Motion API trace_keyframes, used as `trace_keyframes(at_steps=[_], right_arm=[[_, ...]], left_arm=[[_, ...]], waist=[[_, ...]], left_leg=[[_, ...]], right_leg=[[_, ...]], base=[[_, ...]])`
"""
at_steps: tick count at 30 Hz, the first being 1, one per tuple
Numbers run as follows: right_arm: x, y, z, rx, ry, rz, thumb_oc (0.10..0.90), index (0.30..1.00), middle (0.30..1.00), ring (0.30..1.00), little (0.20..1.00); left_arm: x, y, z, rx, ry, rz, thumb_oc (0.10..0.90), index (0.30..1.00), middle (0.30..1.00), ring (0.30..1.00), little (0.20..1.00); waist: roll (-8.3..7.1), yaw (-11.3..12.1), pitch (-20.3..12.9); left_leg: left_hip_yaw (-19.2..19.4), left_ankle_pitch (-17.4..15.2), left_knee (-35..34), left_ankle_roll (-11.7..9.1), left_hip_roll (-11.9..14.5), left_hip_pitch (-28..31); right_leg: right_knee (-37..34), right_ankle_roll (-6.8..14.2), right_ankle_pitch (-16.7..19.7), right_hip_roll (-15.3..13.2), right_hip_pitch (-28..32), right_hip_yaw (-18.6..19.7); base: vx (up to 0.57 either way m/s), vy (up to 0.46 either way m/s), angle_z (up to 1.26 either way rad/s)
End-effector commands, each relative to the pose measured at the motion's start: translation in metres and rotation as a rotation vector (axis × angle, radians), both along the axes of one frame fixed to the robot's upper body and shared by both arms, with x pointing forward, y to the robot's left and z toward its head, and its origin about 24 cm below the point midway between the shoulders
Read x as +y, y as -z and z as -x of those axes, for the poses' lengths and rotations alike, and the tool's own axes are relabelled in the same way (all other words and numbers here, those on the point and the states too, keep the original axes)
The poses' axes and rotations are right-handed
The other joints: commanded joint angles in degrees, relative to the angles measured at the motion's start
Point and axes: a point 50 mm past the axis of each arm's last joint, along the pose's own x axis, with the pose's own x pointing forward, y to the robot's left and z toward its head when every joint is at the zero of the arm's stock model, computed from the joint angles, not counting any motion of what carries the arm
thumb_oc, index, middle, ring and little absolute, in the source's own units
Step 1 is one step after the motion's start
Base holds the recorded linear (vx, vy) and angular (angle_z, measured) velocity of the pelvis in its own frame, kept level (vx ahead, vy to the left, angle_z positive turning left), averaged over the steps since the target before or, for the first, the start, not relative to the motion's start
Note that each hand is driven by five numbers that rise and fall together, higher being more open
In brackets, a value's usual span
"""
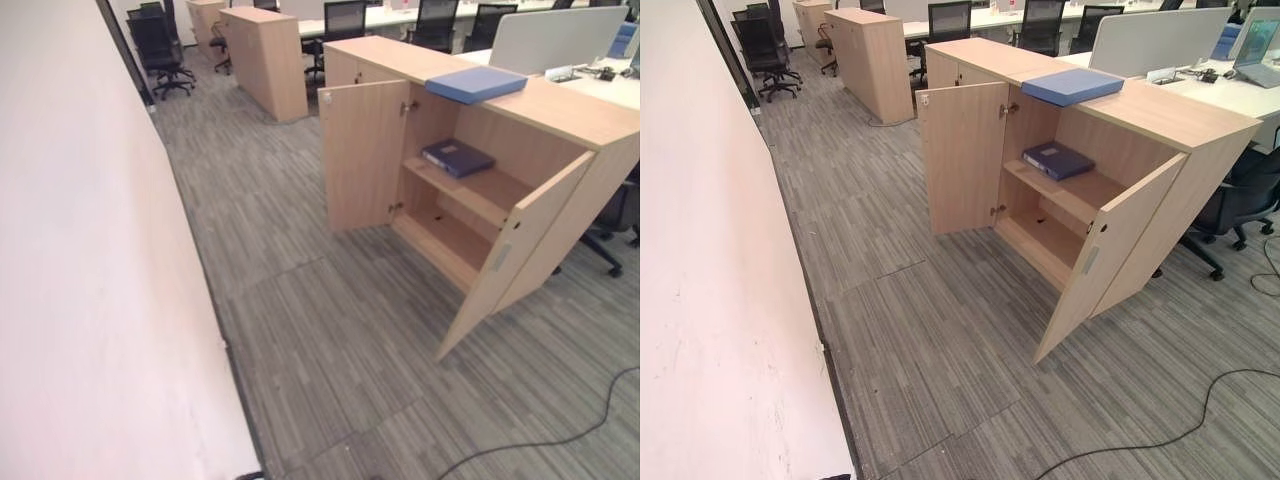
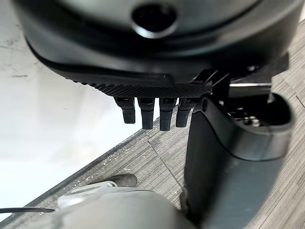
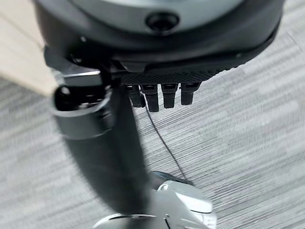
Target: Put the empty folder in the office cabinet
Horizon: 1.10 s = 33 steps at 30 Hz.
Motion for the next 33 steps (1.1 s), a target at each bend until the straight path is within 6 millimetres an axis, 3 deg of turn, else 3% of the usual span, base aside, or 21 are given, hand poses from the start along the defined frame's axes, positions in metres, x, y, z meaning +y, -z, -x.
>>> trace_keyframes(at_steps=[1,10,20,27,33], right_arm=[[0.003,-0.001,-0.010,-0.006,-0.074,0.012,0.800,0.900,0.900,0.900,0.900],[0.001,-0.001,-0.008,0.007,-0.077,0.000,0.800,0.900,0.900,0.900,0.900],[-0.006,-0.002,-0.007,0.033,-0.074,-0.010,0.800,0.900,0.900,0.900,0.900],[-0.012,-0.004,-0.006,0.043,-0.054,-0.008,0.800,0.900,0.900,0.900,0.900],[-0.018,-0.006,-0.009,0.037,-0.045,0.011,0.800,0.900,0.900,0.900,0.900]], left_arm=[[0.007,0.002,0.016,0.062,0.006,-0.056,0.800,0.900,0.900,0.900,0.900],[0.006,0.004,0.024,0.096,-0.042,-0.008,0.800,0.900,0.900,0.900,0.900],[0.005,0.005,0.029,0.161,0.091,-0.025,0.800,0.900,0.900,0.900,0.900],[0.006,0.004,0.022,0.149,0.096,-0.018,0.800,0.900,0.900,0.900,0.900],[0.005,0.001,0.001,0.087,0.119,-0.022,0.800,0.900,0.900,0.900,0.900]], waist=[[-3.01,-0.53,-0.55],[-3.07,-0.59,-0.68],[-2.76,-1.33,-0.47],[-2.70,-1.66,0.25],[-2.82,-1.42,1.88]], left_leg=[[0.73,-1.24,-4.53,-1.31,-1.57,0.70],[0.55,-1.32,-4.53,-1.38,-1.43,1.05],[0.53,-1.44,-4.53,-1.52,-0.92,1.48],[0.32,-1.52,-4.53,-1.72,0.11,2.19],[-0.40,-1.82,-1.49,-1.73,1.08,0.78]], right_leg=[[-8.22,7.58,1.83,-3.58,6.45,3.44],[-8.22,7.44,1.60,-3.39,6.79,3.39],[-8.22,7.06,1.23,-2.96,7.00,3.69],[-7.58,6.41,0.60,-2.05,6.79,4.00],[-2.89,5.35,-1.60,-1.56,4.35,3.75]], base=[[0.00,0.000,0.00],[0.00,-0.002,0.00],[0.02,-0.025,-0.01],[0.05,-0.074,-0.02],[0.03,-0.090,-0.02]])
